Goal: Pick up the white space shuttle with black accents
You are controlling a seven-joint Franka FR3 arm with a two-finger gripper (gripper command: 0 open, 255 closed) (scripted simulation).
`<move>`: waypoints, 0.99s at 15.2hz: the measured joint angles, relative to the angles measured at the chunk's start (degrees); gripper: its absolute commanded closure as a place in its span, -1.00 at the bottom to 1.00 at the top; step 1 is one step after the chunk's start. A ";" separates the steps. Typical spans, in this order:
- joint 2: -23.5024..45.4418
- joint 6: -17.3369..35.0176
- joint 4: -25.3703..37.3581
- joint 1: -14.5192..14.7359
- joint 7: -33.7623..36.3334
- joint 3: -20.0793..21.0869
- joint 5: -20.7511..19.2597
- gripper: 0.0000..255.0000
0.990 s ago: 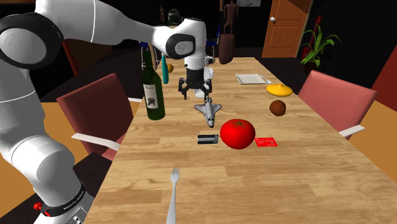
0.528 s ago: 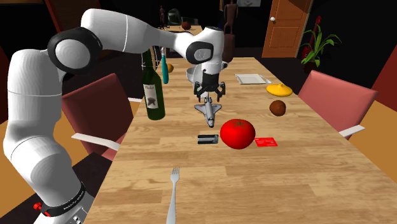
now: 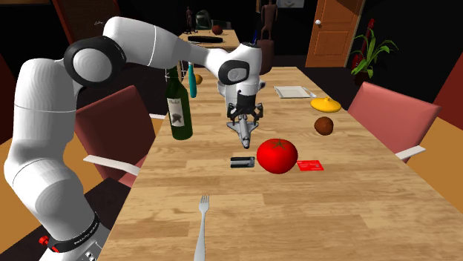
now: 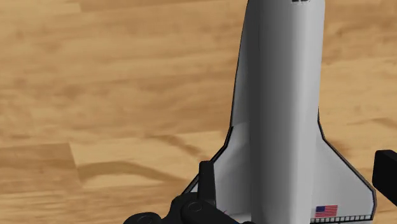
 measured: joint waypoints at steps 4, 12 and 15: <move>0.00 0.34 -0.30 -0.04 -0.17 0.01 0.07 1.00; -0.04 -0.50 0.48 -0.11 0.00 -0.06 -0.05 1.00; -0.60 -2.33 1.84 -0.05 0.48 -0.21 -0.45 1.00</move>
